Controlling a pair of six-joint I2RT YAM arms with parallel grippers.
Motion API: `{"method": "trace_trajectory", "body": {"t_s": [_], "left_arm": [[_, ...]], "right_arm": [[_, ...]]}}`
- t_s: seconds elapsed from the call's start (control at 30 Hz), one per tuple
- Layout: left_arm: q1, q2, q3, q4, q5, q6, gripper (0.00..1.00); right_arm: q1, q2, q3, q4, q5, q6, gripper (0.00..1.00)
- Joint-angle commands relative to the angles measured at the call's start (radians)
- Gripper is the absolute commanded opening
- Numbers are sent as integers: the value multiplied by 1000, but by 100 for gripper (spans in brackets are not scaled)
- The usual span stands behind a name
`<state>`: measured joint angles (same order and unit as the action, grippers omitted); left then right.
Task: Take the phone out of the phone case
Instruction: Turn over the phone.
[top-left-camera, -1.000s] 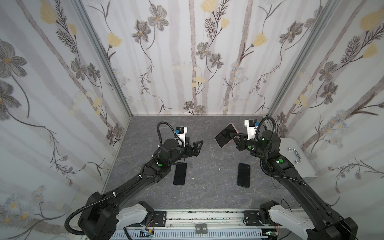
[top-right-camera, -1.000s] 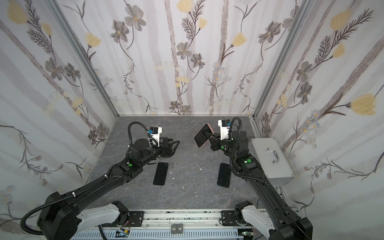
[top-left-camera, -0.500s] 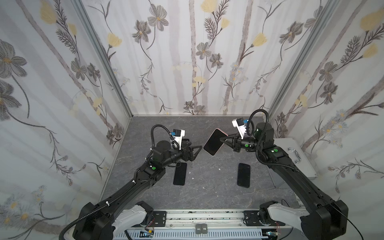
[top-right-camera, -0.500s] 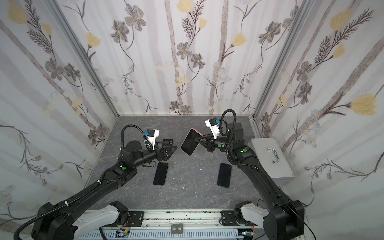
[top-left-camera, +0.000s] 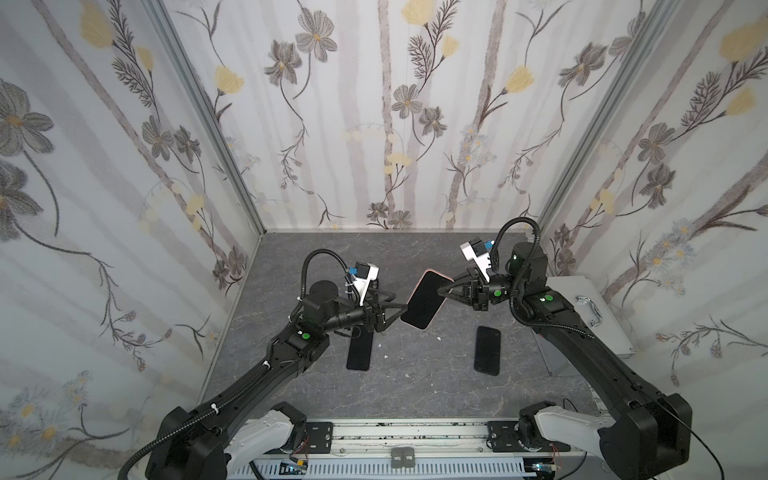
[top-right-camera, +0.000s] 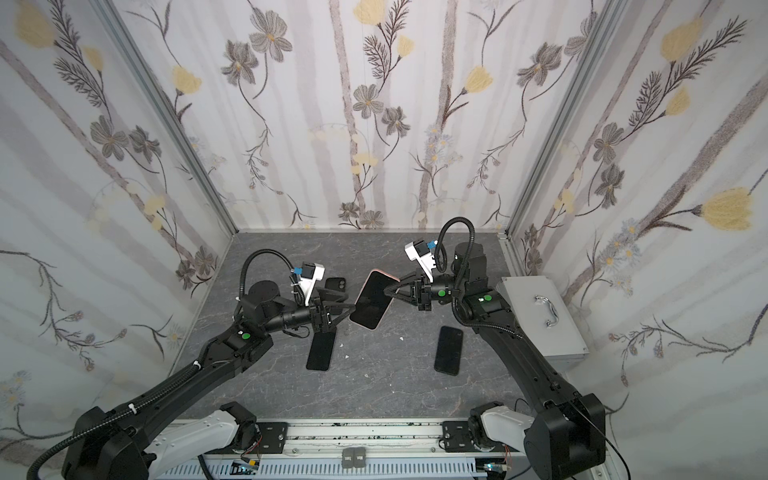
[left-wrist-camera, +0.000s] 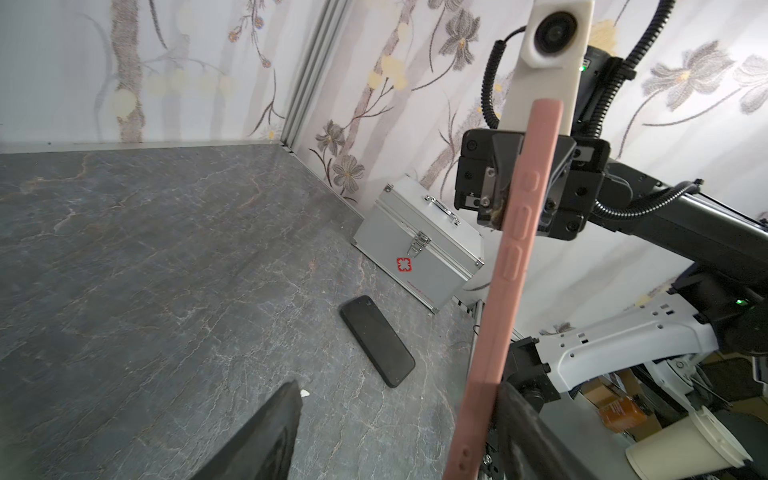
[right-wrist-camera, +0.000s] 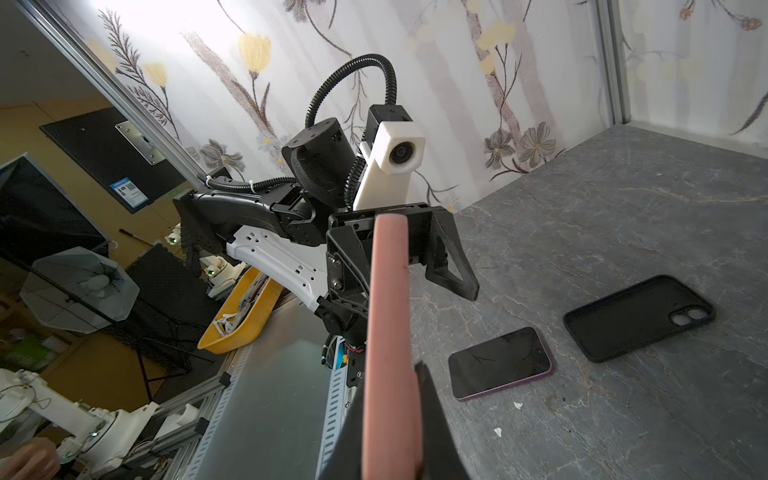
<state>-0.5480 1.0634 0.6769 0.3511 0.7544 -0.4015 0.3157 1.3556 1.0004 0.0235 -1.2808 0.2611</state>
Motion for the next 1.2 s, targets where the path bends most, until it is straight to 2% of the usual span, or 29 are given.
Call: {"method": "trace_trajectory", "body": {"t_s": [0.0,0.1,0.4,0.57,0.73,0.8,0.83,0.97,1.17], "left_arm": [[-5,9,11,66,131,-20,71],[-19,14,13,79,163,-16,63],[-40,24,13,104,172,-24,23],[-42,26,9,112,170,-26,18],[-43,15,8,119,169,-34,0],[-42,6,2,120,147,-27,0],[-40,1,1,120,128,-23,0],[-39,-11,2,116,69,-18,0],[-40,-14,60,-88,-16,127,0]], "right_arm": [[2,4,-1,96,-59,39,0],[4,9,-6,133,-59,69,0],[8,9,-40,250,-31,174,0],[7,5,-53,280,-20,196,0],[8,-1,-71,329,-14,227,0],[6,-9,-72,329,-8,217,0],[3,-14,-72,323,-1,208,3],[-21,-35,-61,232,73,139,36],[-55,-121,-51,58,355,-20,45]]}}
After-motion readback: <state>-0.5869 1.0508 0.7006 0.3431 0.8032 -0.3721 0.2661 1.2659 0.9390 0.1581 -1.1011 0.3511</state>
